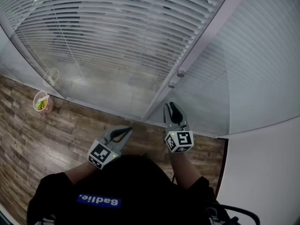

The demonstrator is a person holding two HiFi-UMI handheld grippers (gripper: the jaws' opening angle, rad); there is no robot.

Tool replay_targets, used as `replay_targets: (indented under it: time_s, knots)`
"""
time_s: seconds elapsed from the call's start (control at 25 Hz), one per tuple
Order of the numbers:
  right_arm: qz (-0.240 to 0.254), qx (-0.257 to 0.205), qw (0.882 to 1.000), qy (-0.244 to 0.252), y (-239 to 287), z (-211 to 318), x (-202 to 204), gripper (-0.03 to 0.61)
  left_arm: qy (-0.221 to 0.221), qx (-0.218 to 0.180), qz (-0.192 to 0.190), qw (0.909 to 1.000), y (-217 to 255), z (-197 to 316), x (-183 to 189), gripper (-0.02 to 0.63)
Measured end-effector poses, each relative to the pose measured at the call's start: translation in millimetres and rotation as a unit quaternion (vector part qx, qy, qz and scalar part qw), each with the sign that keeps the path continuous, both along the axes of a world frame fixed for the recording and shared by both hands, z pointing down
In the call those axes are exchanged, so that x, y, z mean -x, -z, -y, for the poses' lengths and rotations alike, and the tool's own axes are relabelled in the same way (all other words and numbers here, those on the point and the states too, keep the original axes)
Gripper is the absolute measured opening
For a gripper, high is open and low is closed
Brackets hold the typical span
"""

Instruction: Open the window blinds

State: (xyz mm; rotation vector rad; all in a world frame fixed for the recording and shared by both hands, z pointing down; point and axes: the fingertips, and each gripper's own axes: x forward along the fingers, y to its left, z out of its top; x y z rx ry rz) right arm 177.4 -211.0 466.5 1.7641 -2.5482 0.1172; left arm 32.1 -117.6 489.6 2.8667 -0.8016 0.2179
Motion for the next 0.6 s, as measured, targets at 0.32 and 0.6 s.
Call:
replay_targets:
  time_s: [0.32,0.6]
  knots:
    - [-0.002,0.003,1.000,-0.015,-3.4,18.1,-5.4,0.078,0.004,0.002,0.008,1.0000,-2.3,4.0,4.6,0.000]
    - [-0.023,0.013,0.998,-0.051,-7.9,38.2,-19.0,0.089,0.005,0.004,0.012,0.9999,-3.4,5.2,5.8,0.000]
